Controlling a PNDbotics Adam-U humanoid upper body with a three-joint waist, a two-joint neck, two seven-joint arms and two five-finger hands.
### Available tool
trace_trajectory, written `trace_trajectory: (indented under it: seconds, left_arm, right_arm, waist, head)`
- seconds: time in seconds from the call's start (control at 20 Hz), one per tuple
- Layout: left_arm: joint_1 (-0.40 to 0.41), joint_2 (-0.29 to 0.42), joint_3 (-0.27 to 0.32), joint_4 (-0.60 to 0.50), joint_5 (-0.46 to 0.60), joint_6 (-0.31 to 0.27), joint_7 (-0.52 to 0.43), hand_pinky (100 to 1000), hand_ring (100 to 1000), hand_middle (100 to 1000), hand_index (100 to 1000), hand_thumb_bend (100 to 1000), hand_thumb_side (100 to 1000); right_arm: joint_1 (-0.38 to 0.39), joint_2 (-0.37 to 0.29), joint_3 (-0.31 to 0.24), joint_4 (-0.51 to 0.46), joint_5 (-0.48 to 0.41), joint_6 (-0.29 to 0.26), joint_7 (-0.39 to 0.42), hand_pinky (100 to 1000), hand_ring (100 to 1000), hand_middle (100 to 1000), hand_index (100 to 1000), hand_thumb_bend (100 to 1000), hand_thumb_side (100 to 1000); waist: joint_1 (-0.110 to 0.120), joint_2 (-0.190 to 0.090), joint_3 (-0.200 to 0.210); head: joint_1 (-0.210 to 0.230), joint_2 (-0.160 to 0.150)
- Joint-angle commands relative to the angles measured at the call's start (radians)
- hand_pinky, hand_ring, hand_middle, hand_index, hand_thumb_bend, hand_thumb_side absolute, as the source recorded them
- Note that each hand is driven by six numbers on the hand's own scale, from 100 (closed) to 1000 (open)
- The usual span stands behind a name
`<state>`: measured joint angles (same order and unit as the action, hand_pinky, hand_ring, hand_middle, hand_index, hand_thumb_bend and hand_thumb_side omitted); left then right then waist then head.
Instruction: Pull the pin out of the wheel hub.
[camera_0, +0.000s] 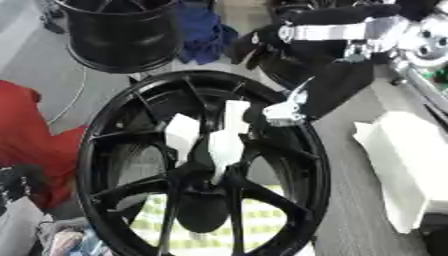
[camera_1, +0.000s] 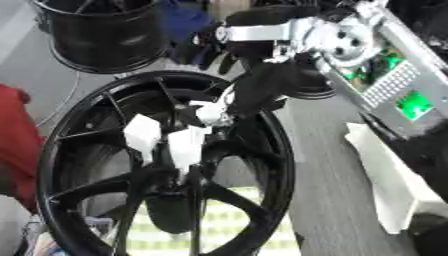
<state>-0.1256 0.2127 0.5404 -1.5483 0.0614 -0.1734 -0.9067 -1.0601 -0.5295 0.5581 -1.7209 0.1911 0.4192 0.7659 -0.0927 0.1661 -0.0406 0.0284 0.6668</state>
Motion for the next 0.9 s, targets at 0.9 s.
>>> trace_trajectory:
  seconds: [0.9]
  left_arm:
    - [-0.017,0.026,-0.007,-0.001,-0.010,-0.032,0.000,690,677,625,782,100,865]
  right_arm:
    - [-0.021,0.114,-0.038,0.331,0.165,-0.119,-0.087,819,862,827,948,406,410]
  waist:
    - [0.012,0.000,0.015]
  head:
    - [-0.018,-0.001]
